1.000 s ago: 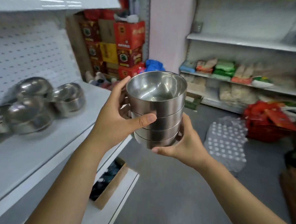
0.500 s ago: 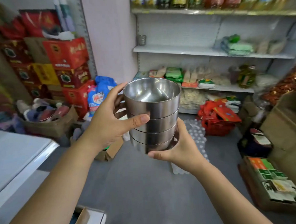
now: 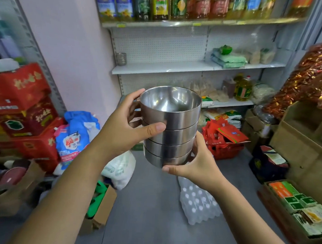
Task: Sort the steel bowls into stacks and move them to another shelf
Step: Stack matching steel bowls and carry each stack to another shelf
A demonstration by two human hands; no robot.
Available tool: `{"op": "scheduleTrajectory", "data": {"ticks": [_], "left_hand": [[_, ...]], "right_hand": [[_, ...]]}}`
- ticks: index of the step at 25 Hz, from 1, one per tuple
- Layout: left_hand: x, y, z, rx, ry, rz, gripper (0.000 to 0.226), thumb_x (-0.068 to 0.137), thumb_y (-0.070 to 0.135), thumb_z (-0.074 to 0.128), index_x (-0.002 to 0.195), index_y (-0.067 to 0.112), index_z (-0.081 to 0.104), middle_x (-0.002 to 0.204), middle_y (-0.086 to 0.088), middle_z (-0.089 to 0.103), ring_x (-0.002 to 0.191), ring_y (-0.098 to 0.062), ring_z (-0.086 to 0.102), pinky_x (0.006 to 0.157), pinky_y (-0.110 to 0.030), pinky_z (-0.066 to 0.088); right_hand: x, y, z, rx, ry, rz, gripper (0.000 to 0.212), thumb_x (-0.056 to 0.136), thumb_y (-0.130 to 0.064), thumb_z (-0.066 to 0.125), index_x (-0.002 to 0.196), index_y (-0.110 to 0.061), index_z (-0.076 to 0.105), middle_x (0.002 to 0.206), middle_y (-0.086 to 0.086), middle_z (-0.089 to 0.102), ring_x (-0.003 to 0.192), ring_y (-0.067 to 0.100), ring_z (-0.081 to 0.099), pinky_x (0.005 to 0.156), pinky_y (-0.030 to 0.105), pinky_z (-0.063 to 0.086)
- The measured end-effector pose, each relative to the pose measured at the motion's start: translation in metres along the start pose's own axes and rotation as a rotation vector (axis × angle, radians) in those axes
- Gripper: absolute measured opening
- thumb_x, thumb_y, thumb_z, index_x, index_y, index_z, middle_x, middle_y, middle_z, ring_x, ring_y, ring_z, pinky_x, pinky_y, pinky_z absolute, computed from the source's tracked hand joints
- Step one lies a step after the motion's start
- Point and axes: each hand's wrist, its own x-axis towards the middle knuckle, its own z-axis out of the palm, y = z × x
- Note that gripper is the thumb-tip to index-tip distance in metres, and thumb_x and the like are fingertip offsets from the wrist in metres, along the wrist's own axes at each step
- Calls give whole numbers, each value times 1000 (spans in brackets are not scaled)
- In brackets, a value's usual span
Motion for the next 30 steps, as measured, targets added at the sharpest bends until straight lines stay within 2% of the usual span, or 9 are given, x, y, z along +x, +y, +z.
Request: {"op": "scheduleTrajectory", "data": {"ticks": [4, 6, 9, 14, 18, 25, 27, 30], "left_hand": [[77, -40, -8, -21, -52, -12, 99, 57, 47, 90, 145, 41, 45, 135, 17, 63, 121, 5, 62, 93, -16, 53], [117, -64, -8, -26, -65, -25, 97, 57, 48, 91, 143, 44, 46, 133, 17, 64, 119, 5, 63, 90, -14, 53], [183, -100, -5, -35, -75, -24, 98, 65, 44, 95, 147, 38, 43, 137, 11, 62, 118, 5, 63, 90, -14, 53], [306, -154, -3, -59, -46, -31, 106, 57, 46, 90, 151, 35, 42, 142, 13, 58, 127, 1, 59, 97, -18, 54], [395, -187, -7, -60, 2, -21, 102, 66, 40, 95, 152, 32, 41, 142, 12, 57, 130, -2, 58, 107, -26, 51], [525, -267, -40, -28, 33, -29, 102, 63, 40, 92, 152, 34, 42, 139, 17, 59, 125, 3, 59, 96, -13, 51], [566, -293, -54, -13, 10, -21, 103, 61, 48, 96, 149, 37, 45, 136, 18, 61, 124, 2, 61, 98, -17, 52], [641, -326, -79, -7, -38, -3, 105, 53, 51, 92, 147, 41, 47, 136, 18, 62, 122, 1, 63, 103, -31, 54]], "right_hand": [[71, 31, -2, 4, 50, 20, 114, 53, -15, 103, 147, -27, 39, 131, -15, 66, 122, 1, 63, 95, 19, 53], [110, 49, -6, -10, 53, 27, 115, 53, -20, 104, 147, -30, 39, 133, -15, 65, 124, 2, 61, 99, 23, 54], [177, 81, -16, -24, 54, 25, 116, 52, -24, 104, 147, -32, 39, 134, -14, 64, 125, 3, 61, 103, 30, 54], [310, 123, -42, -33, 23, -4, 115, 55, -18, 104, 148, -29, 38, 137, -9, 63, 127, 6, 61, 103, 29, 53], [413, 147, -59, -46, -5, -26, 111, 55, -19, 104, 145, -32, 40, 136, -11, 63, 127, 5, 60, 102, 27, 53], [561, 205, -44, -69, -34, -26, 113, 52, -26, 105, 145, -36, 40, 134, -13, 64, 125, 6, 61, 102, 31, 53], [604, 219, -35, -66, -11, -17, 113, 52, -24, 105, 145, -38, 40, 132, -13, 65, 123, 6, 63, 101, 31, 55], [673, 241, -20, -55, 62, -11, 108, 53, -22, 104, 140, -37, 44, 128, -11, 67, 120, 8, 65, 100, 39, 56]]}}
